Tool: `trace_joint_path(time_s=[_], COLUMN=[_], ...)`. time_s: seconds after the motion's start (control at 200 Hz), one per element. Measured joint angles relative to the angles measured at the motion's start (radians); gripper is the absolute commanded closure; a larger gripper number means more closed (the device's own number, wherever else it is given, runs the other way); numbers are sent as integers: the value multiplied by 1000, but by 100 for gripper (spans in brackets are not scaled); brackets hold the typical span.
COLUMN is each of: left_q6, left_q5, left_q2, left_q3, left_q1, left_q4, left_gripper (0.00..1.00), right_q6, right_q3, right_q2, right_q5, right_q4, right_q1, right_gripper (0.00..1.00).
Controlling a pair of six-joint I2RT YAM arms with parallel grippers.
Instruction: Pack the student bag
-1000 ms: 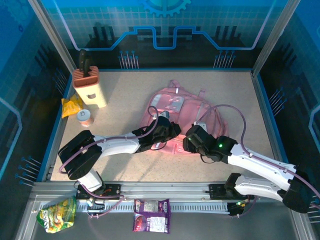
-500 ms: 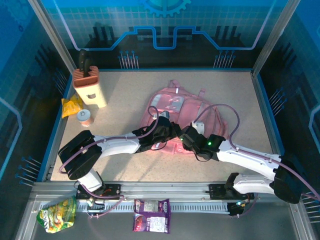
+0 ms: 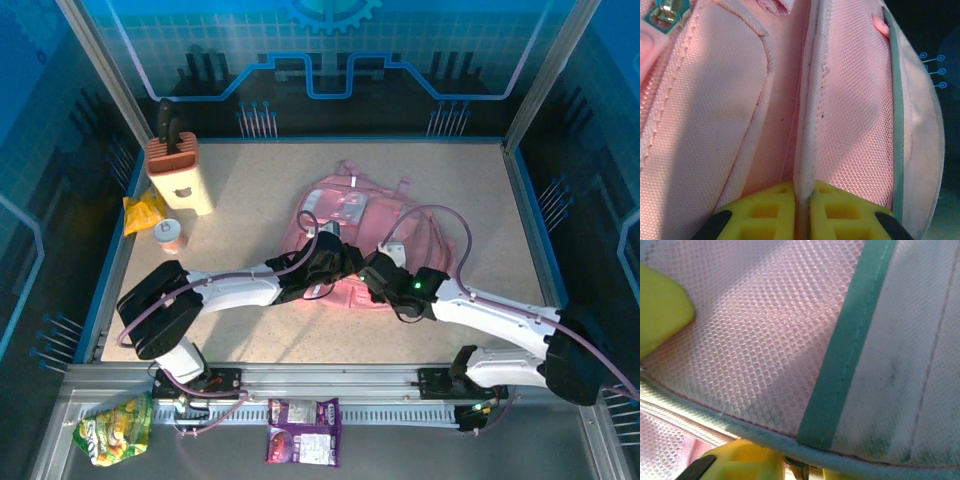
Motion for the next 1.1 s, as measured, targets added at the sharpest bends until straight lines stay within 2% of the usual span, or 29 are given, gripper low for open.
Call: trace_joint_path(time_s=[0.14,0.31,0.49,0.625,0.77,0.926,1.101], left_q6=[0,8,42,77,122,191,292], left_q5=[-18,-23,-44,-31,11,76,170], left_q2=[0,4,5,-2,-22,-46,-69], left_q3=[0,7,19,22,22,22,22], left_q1=[0,-4,-3,6,36,99,215], left_q4=[-2,-3,-29,-41,-63,-111,-184], left_gripper=[89,94,99,100,100,99,96], right_q6=[-34,-60,-129,-216,-297,-352,-331], right_q3=[26,23,-32,-45,-45,-45,-6], right_q2=[20,-14,-159,-236,-243,-211,-100], right_q5=[2,-13,-66,-161,-235,-321,-324], right_q4=[-25,-44,-78,-81,-75,-42,23], right_q1=[-2,-23,-144,-254,-290,-270,-111], right_gripper=[91,94,98,100,100,100,100])
